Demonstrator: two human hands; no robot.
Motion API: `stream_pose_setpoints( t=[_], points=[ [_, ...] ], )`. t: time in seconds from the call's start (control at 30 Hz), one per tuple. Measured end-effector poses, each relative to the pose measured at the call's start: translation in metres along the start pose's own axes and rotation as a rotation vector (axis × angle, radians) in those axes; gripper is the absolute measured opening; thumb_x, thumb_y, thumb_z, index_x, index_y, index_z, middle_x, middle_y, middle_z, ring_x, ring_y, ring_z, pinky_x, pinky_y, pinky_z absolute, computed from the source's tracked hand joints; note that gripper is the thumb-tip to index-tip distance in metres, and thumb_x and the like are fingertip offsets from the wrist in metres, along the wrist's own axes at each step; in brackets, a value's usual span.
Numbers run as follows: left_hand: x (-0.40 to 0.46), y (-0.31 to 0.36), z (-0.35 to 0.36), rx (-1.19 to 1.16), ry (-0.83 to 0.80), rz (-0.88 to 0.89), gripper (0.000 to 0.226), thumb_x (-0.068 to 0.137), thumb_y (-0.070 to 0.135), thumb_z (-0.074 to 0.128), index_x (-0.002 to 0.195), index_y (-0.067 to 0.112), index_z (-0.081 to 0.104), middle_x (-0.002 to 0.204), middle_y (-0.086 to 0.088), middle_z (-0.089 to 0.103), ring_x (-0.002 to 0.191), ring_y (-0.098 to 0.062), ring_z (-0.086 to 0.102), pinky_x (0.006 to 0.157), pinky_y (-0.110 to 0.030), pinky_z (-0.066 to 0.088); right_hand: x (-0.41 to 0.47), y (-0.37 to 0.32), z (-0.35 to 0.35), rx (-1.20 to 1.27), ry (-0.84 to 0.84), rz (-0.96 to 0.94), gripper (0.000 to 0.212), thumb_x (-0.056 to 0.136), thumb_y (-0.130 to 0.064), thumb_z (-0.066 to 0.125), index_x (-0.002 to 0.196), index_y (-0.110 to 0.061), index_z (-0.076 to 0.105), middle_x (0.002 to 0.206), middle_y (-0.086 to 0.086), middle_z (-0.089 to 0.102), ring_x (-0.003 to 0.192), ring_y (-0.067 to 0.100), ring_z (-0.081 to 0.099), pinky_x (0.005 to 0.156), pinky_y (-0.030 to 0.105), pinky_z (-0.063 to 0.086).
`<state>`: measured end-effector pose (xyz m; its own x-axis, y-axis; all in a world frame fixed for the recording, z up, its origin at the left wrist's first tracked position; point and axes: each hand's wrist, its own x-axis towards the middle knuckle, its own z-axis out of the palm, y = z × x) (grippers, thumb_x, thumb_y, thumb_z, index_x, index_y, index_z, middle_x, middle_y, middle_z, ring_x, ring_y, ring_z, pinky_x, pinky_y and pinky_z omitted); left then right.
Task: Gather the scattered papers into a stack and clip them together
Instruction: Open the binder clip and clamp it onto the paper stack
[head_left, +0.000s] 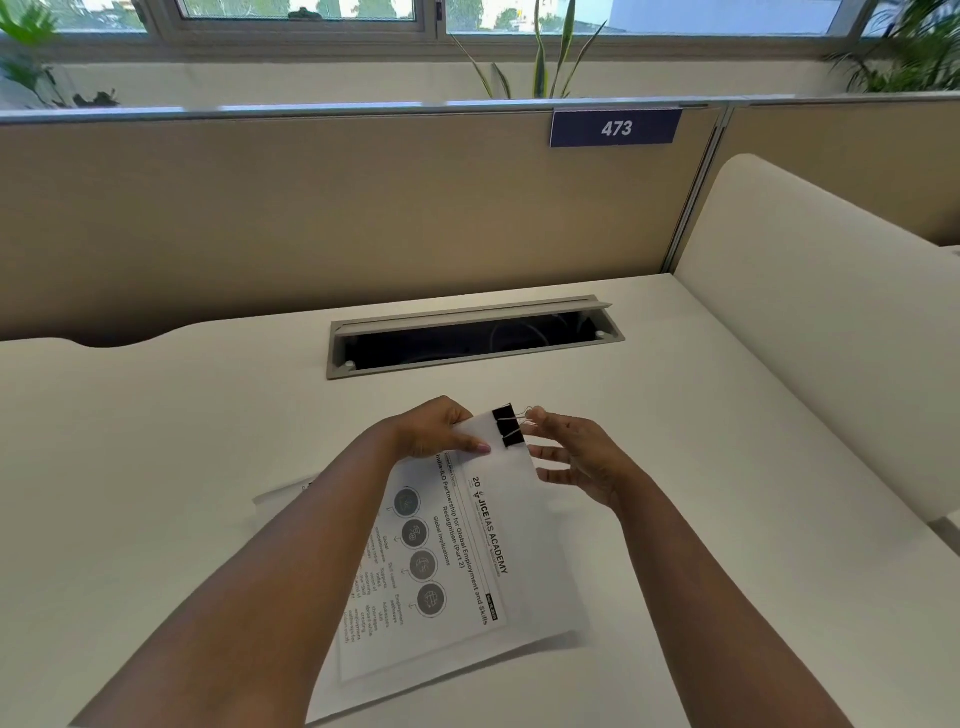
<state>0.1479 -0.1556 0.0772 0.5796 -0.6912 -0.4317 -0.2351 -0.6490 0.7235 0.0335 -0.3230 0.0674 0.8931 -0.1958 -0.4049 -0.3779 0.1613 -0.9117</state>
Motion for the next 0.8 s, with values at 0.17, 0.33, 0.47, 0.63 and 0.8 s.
stream_pose_setpoints(
  t=[0.17, 0.33, 0.47, 0.63, 0.8],
  points=[
    [-0.005, 0.004, -0.004, -0.031, 0.025, -0.004, 0.011, 0.087, 0.026, 0.062, 0.086, 0.015, 0.062, 0.105, -0.018, 0.071, 0.066, -0.014, 0.067, 0.061, -0.019, 0.056, -0.002, 0.002, 0.0, 0.039, 0.061, 0.034, 0.058, 0.089, -0.054, 0.042, 0.132, -0.015, 0.047, 0.122, 0.003, 0.058, 0.107, 0.023, 0.053, 0.072, 0.029, 0.048],
    [-0.014, 0.004, -0.015, -0.075, 0.164, 0.009, 0.014, 0.086, 0.023, 0.063, 0.075, 0.015, 0.059, 0.088, -0.012, 0.068, 0.064, -0.015, 0.064, 0.06, -0.021, 0.053, -0.004, 0.008, -0.009, -0.065, 0.115, 0.03, 0.061, 0.09, -0.059, 0.031, 0.13, -0.018, 0.051, 0.124, 0.004, 0.06, 0.105, 0.019, 0.054, 0.085, 0.035, 0.043],
    [-0.022, 0.004, -0.031, -0.213, 0.325, 0.021, 0.014, 0.086, 0.019, 0.064, 0.073, 0.017, 0.06, 0.076, -0.007, 0.066, 0.064, -0.018, 0.063, 0.062, -0.028, 0.052, -0.006, 0.015, -0.016, -0.076, 0.136, 0.039, 0.065, 0.087, -0.066, 0.026, 0.124, -0.022, 0.057, 0.125, 0.005, 0.061, 0.11, 0.02, 0.055, 0.093, 0.038, 0.037],
    [-0.03, -0.001, -0.051, -0.414, 0.509, 0.075, 0.014, 0.086, 0.018, 0.063, 0.072, 0.017, 0.062, 0.055, 0.004, 0.07, 0.044, -0.007, 0.065, 0.046, -0.022, 0.055, -0.005, 0.034, -0.015, 0.042, -0.05, 0.071, 0.094, 0.053, -0.086, 0.048, 0.125, -0.025, 0.052, 0.12, 0.003, 0.062, 0.114, 0.021, 0.055, 0.101, 0.045, 0.038],
    [-0.035, -0.003, -0.06, -0.636, 0.651, 0.155, 0.017, 0.087, 0.01, 0.061, 0.07, 0.014, 0.061, 0.045, 0.01, 0.067, 0.038, -0.001, 0.061, 0.042, -0.016, 0.052, -0.008, 0.047, 0.006, -0.09, -0.196, 0.015, 0.066, 0.048, -0.043, 0.075, 0.109, -0.027, 0.058, 0.107, -0.006, 0.067, 0.1, 0.011, 0.061, 0.102, 0.04, 0.041]
  ],
)
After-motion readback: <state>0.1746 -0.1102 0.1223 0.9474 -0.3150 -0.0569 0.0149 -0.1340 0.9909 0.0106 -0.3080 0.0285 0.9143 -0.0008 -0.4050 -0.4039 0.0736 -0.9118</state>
